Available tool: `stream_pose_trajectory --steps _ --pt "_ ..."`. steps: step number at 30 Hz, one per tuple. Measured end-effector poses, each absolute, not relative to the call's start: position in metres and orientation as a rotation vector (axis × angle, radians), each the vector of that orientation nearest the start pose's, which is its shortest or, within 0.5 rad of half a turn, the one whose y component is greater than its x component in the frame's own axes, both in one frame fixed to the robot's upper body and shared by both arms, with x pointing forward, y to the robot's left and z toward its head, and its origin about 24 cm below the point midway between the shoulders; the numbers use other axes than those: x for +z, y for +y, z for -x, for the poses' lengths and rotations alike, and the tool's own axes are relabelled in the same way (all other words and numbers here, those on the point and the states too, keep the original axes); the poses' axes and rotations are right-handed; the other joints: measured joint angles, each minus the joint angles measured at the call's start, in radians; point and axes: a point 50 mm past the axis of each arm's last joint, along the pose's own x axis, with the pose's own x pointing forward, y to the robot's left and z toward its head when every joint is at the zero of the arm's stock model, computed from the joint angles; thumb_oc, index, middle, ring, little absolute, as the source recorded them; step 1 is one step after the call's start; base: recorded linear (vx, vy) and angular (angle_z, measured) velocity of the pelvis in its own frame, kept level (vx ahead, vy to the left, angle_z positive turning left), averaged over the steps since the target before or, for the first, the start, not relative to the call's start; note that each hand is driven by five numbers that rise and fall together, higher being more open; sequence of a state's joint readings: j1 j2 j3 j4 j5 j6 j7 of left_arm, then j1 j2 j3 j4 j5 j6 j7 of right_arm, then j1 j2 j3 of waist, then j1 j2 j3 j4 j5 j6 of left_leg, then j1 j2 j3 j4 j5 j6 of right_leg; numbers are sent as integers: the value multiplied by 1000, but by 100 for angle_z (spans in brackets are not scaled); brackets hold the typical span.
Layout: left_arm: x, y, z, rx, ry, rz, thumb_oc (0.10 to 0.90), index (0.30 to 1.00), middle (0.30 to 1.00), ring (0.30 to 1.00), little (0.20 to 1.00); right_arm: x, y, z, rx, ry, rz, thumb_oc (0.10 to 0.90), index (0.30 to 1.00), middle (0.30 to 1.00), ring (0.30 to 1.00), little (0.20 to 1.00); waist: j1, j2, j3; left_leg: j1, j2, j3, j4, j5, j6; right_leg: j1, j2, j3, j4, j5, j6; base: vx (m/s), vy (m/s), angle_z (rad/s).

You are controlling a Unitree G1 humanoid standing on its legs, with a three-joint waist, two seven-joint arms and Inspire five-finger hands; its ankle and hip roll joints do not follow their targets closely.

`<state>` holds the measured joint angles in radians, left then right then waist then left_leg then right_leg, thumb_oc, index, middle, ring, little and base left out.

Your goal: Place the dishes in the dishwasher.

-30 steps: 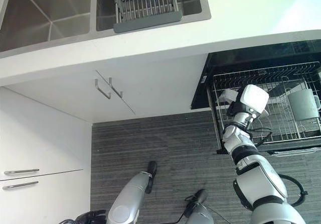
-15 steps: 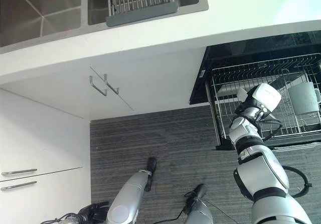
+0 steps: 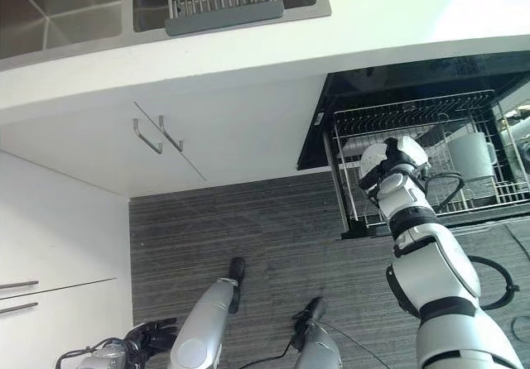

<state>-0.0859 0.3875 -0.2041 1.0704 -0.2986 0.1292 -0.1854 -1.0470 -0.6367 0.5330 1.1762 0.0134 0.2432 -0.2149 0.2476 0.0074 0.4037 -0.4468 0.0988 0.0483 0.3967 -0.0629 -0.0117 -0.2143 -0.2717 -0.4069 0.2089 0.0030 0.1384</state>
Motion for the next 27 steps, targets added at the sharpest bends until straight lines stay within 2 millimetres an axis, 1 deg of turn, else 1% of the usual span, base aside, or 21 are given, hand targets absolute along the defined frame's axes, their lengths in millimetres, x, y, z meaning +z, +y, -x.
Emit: stream_pose_trajectory --steps 2,4,5,7,8,10,12,13,15,16,17,19,21,23,26,27 --pt "-131 267 -145 38 1117 -76 800 900 900 900 900 153 -292 -391 -416 308 914 800 900 900 900 900 -4 -17 0 8 5 1 1 0 -1 11 6 1 -8 4 0 -41 -8 -5" --pt "-130 268 -146 38 1116 -77 800 900 900 900 900 161 -290 -392 -412 273 914 800 900 900 900 900 -8 -26 -4 20 6 2 3 0 -2 28 10 1 -17 11 -1 -66 6 -2" --pt "-130 268 -145 44 1114 -73 800 900 900 900 900 169 -287 -394 -406 232 903 800 900 900 900 900 -17 -32 -5 20 7 2 8 -1 -2 29 9 0 -16 12 -2 44 -8 -1" --pt "-131 271 -142 61 1122 -67 800 900 900 900 900 176 -281 -395 -393 192 878 800 900 900 900 900 -30 -47 -14 21 9 4 13 -5 -2 31 10 5 -17 14 -5 46 -8 -5" --pt "-131 272 -141 71 1124 -62 800 900 900 900 900 178 -279 -394 -385 164 847 800 900 900 900 900 -31 -51 -16 27 12 5 20 -13 -1 41 13 7 -20 15 -6 57 -1 -9" --pt "-132 277 -135 89 1137 -64 800 900 900 900 900 174 -274 -390 -376 126 814 800 900 900 900 900 -34 -73 -31 42 17 16 26 -28 -6 54 15 15 -25 14 -6 69 8 -15" --pt "-134 281 -124 129 1163 -57 800 900 900 900 900 165 -264 -383 -352 83 785 800 900 900 900 900 -52 -96 -61 50 22 26 42 -42 -1 63 17 25 -30 14 -6 42 22 -18" --pt "-136 282 -118 135 1185 -56 800 900 900 900 900 159 -263 -379 -354 89 789 800 900 900 900 900 -63 -103 -78 52 22 32 51 -46 2 64 16 35 -30 15 -5 47 32 -13" --pt "-136 282 -117 133 1187 -57 800 900 900 900 900 150 -267 -376 -381 117 795 800 900 900 900 900 -77 -103 -89 56 22 37 60 -52 7 70 14 40 -30 15 -5 60 40 -10" --pt "-136 282 -117 145 1184 -47 800 900 900 900 900 141 -271 -368 -401 139 760 800 900 900 900 900 -79 -104 -93 68 23 47 64 -62 8 76 13 49 -31 15 -5 62 33 -15" --pt "-138 281 -111 156 1196 -38 800 900 900 900 900 129 -272 -358 -407 150 737 800 900 900 900 900 -81 -98 -99 81 23 52 71 -69 9 88 11 55 -31 15 -4 48 23 -28" --pt "-143 275 -102 159 1220 -27 800 900 900 900 900 112 -278 -348 -421 204 737 800 900 900 900 900 -107 -83 -115 88 23 65 80 -85 10 90 8 71 -35 15 -4 63 28 -20" --pt "-148 267 -95 162 1239 -8 800 900 900 900 900 91 -284 -332 -440 260 718 800 900 900 900 900 -119 -67 -128 98 25 76 88 -94 12 95 7 84 -34 16 -2 43 23 -16" --pt "-153 262 -80 181 1272 19 800 900 900 900 900 64 -281 -315 -428 339 692 800 900 900 900 900 -140 -60 -142 116 29 90 89 -101 14 101 7 98 -35 17 1 22 28 -22" --pt "-155 259 -74 188 1291 31 800 900 900 900 900 40 -279 -296 -409 411 722 800 900 900 900 900 -168 -47 -150 123 36 102 90 -102 12 98 10 108 -33 16 2 19 29 -16" --pt "-155 257 -73 189 1293 33 800 900 900 900 900 34 -279 -290 -405 434 731 800 900 900 900 900 -170 -42 -153 130 40 111 91 -103 11 95 13 122 -33 16 2 30 17 -24"
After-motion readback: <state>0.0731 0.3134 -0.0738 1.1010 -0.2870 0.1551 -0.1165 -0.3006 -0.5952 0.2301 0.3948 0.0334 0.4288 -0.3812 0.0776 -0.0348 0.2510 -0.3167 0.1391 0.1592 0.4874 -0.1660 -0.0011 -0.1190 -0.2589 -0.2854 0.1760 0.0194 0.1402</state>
